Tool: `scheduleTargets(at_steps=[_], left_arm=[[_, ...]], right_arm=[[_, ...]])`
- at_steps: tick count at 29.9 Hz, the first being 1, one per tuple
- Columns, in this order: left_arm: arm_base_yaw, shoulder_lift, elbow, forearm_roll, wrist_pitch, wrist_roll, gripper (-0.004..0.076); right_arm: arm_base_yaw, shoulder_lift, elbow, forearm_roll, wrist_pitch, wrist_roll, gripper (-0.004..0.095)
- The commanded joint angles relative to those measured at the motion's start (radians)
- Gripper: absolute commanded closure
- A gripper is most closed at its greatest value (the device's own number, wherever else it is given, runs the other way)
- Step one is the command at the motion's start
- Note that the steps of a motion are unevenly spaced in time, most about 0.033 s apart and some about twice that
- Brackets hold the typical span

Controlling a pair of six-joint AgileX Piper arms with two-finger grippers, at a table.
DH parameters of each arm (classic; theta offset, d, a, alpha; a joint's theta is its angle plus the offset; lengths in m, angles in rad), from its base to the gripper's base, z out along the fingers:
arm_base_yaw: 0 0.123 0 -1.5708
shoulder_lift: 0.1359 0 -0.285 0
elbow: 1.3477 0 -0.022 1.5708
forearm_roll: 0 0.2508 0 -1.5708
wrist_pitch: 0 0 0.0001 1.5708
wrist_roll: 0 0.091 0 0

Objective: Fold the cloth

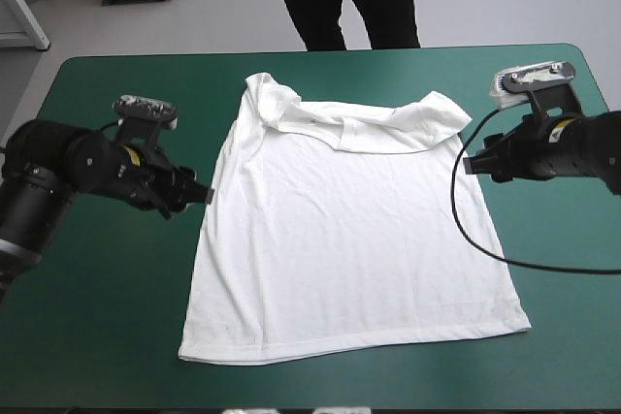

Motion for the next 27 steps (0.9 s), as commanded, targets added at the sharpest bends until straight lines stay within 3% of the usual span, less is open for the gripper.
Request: scheduleTargets(at_steps=[1,14,27], left_arm=[[-0.016,-0.097,0.123,-0.007,0.037,-0.033,0.0320],[-0.016,-0.155,0.556,-0.046,0.035,-0.086,0.0320],[-0.169,-0.144,0.810,-0.084,-0.231,-0.227,0.0321]], right_arm=[[0.023,-0.078,0.045,-0.007,-0.042,-0.012,0.0358],[0.138,-0.113,0.180,-0.060,0.014,0.006,0.0358],[0.138,-0.114,0.257,-0.088,0.006,0.035,0.0358]])
